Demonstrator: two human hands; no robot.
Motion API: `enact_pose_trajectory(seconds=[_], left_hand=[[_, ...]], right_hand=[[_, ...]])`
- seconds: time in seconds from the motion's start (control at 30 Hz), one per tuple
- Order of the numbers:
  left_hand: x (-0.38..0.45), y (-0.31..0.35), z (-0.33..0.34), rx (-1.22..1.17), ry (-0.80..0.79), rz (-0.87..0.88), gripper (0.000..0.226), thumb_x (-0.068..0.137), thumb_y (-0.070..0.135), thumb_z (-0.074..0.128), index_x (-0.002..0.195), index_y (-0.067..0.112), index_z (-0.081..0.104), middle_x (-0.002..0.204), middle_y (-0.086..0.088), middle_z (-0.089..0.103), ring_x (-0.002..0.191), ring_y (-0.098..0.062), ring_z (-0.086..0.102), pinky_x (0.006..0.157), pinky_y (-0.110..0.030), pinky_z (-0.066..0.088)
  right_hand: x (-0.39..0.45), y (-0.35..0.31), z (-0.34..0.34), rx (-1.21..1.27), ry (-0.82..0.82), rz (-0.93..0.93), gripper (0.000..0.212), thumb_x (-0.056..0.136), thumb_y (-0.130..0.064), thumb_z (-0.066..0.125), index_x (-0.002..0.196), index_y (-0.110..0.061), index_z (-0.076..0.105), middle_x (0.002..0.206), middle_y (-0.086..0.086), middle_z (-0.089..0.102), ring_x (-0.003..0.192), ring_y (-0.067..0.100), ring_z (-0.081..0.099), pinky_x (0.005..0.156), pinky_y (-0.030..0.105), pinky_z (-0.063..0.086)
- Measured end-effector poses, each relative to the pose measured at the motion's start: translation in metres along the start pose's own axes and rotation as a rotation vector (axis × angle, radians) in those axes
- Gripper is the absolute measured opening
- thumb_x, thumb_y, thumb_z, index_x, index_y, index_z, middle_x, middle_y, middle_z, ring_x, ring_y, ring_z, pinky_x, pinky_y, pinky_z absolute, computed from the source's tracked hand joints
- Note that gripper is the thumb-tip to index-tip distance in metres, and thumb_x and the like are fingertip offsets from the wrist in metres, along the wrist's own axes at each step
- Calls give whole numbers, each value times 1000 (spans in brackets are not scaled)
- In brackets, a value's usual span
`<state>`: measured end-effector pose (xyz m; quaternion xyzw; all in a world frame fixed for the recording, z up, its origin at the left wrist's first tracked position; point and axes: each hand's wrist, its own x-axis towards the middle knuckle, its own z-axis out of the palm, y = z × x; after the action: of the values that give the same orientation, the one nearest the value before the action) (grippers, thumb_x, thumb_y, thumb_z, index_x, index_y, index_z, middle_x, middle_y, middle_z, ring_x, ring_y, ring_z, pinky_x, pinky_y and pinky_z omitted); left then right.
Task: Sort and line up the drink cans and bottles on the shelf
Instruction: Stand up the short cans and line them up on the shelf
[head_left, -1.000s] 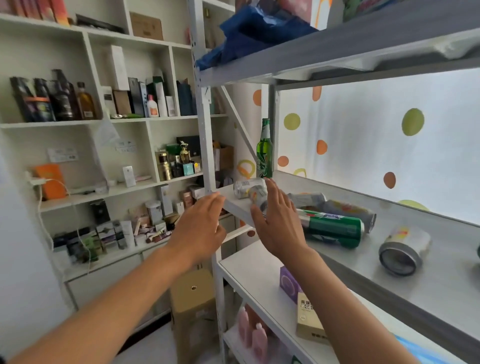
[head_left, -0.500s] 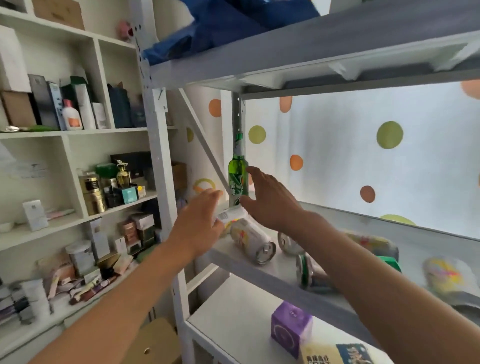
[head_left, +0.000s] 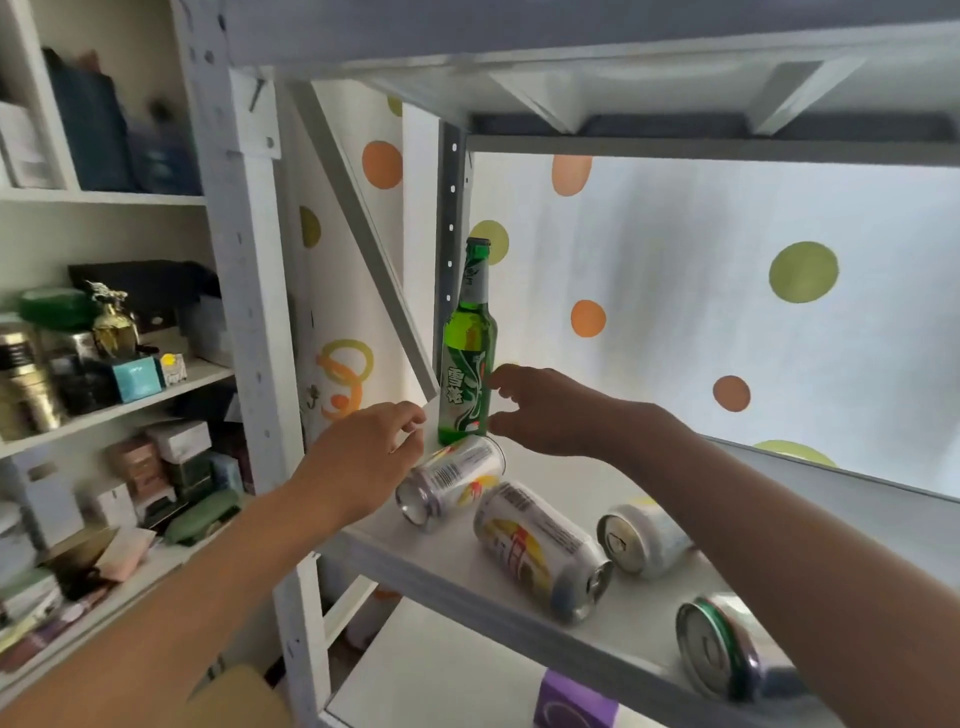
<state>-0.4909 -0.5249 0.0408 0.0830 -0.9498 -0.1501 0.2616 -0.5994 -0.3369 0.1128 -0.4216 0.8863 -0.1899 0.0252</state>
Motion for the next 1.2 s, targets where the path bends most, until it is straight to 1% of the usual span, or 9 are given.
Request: enact_pose_trajectory(seconds=[0.17,0.27,0.43,0.5,0.57,0.63,0.9,1.03,1.2], left_hand=[[-1,18,-3,-35,9,59,30,101,40,42,95,22,65,94,11,60,83,-9,58,71,-27,47],[-6,26,-3,69,-48,66,31,99,44,44,107,24,65,111,9,61,91,-10,58,75,-28,48],[-16,33,13,490,-148,64,70,84,77,36,132,27,45,122,4,56,104,-16,57,68,-30,41],[-16,33,15,467,-187,28,77,76,82,45,131,27,44,117,5,59,100,-15,59,65,-28,39],[-14,33,15,478,-181,15,78,68,81,56,125,28,47,109,6,62,94,-15,61,63,-27,39],[-10,34,14,495,-156,2,74,63,78,63,117,27,51,102,6,63,89,-16,62,61,-27,38],[-4,34,15,397,-161,-134,64,57,63,76,102,21,57,82,6,53,76,-15,54,57,-26,39],[-3,26,15,315,-107,-164,63,53,64,77,93,18,63,80,4,60,72,-14,60,53,-23,41],[-15,12,20,140,31,-232,63,56,66,74,101,22,67,86,6,67,72,-8,61,54,-20,47]], right_hand=[[3,-1,-8,-132,-17,13,33,94,-29,57,123,-15,61,127,9,62,114,27,58,97,42,50],[5,-5,-12,-185,-27,1,33,96,-30,56,123,-12,62,125,9,63,112,27,60,95,39,51],[6,-7,-8,-219,-61,-33,34,95,-31,58,122,-11,62,122,9,63,110,27,60,94,39,52],[6,-6,-8,-251,-104,-48,31,94,-32,58,116,-10,62,117,6,63,105,25,60,87,36,53],[6,-3,-9,-279,-124,-76,19,95,-35,58,99,-16,57,105,0,61,91,19,58,68,26,48],[4,0,-13,-283,-114,-91,20,95,-37,57,102,-19,61,100,0,60,86,17,55,61,21,40],[11,11,-14,-392,-144,-2,32,94,-33,60,114,-9,66,110,8,68,97,25,64,80,32,52],[14,14,-19,-376,-108,-15,32,94,-34,60,114,-10,67,110,7,68,98,24,63,82,32,51],[22,19,-20,-349,-67,-42,31,93,-34,62,114,-12,67,113,6,68,96,22,61,77,30,48]])
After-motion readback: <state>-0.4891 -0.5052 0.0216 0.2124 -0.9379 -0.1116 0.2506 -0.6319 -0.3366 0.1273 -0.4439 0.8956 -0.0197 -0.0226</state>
